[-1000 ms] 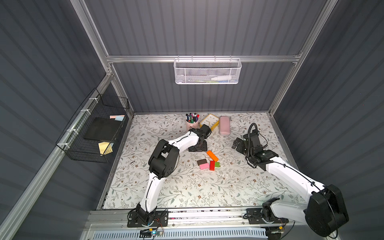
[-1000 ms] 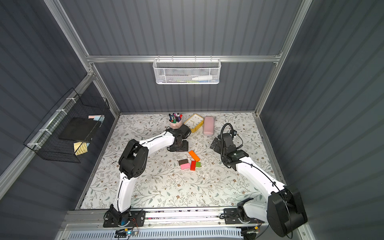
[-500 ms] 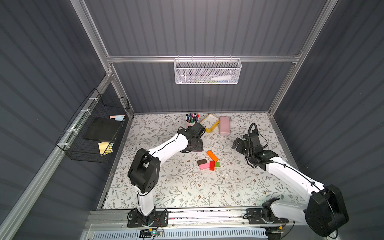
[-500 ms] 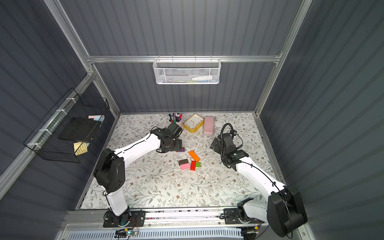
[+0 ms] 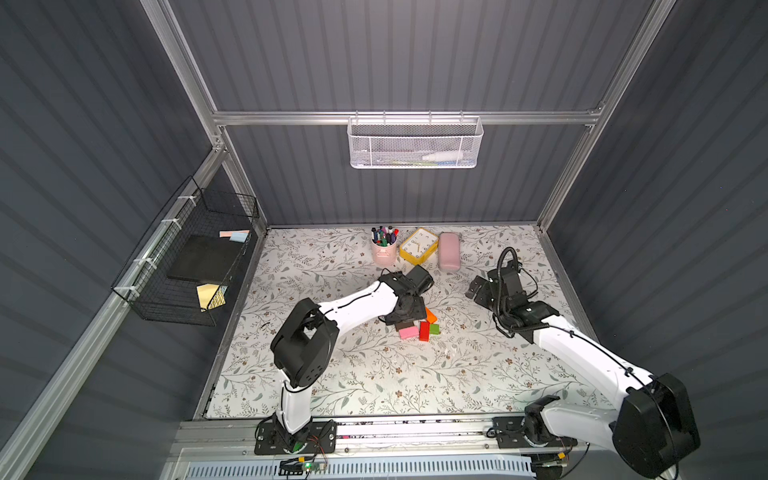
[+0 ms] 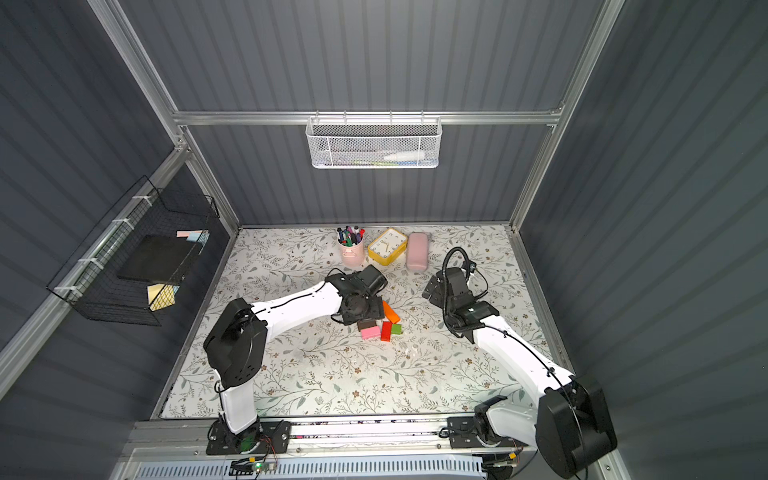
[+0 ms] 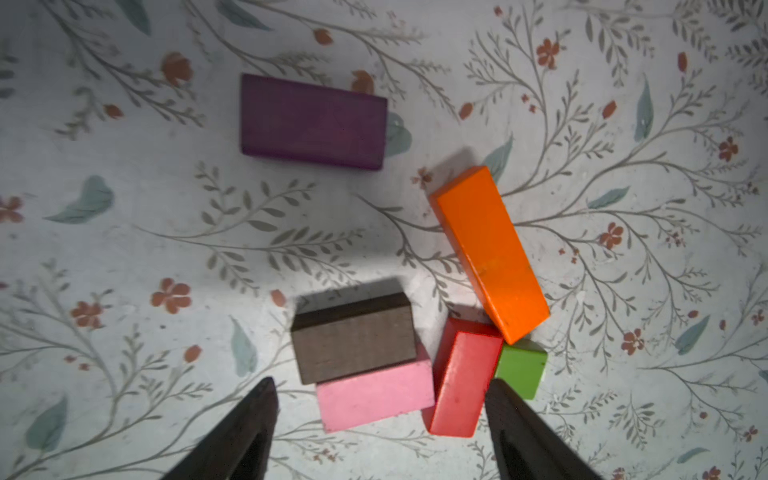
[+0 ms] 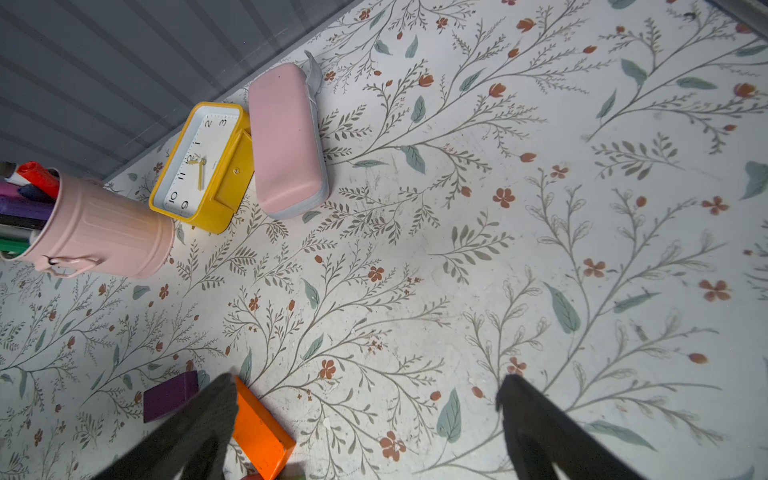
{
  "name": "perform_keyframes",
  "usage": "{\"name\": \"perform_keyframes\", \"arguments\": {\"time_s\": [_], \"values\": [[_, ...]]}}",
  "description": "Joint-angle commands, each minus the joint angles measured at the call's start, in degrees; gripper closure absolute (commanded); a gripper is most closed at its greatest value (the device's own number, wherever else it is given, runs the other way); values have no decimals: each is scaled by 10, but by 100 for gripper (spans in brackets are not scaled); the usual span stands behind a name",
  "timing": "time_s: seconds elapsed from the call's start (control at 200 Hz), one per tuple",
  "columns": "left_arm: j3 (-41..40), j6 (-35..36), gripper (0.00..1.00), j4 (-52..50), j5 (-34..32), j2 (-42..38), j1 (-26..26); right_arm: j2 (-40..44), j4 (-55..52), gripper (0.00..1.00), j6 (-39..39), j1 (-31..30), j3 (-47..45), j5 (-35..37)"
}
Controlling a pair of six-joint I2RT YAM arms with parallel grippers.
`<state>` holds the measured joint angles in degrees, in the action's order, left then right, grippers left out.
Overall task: Assemble the number 6 with building blocks
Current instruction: Pick up the building block from the center of the board.
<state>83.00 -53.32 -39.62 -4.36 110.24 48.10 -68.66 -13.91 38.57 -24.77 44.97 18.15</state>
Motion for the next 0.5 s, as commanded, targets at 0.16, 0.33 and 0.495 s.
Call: {"name": "perform_keyframes", "arguments": {"time_s": [0.16, 0.33, 0.495], "values": [[-1, -59, 20, -11, 0, 6, 12, 5, -10, 1, 8, 9, -6, -2], [11, -54, 20, -23, -13, 16, 11, 16, 57, 1, -29, 19, -32, -117], [-1, -51, 20, -24, 8, 25, 11, 14, 96, 1, -47, 35, -52, -227]]}}
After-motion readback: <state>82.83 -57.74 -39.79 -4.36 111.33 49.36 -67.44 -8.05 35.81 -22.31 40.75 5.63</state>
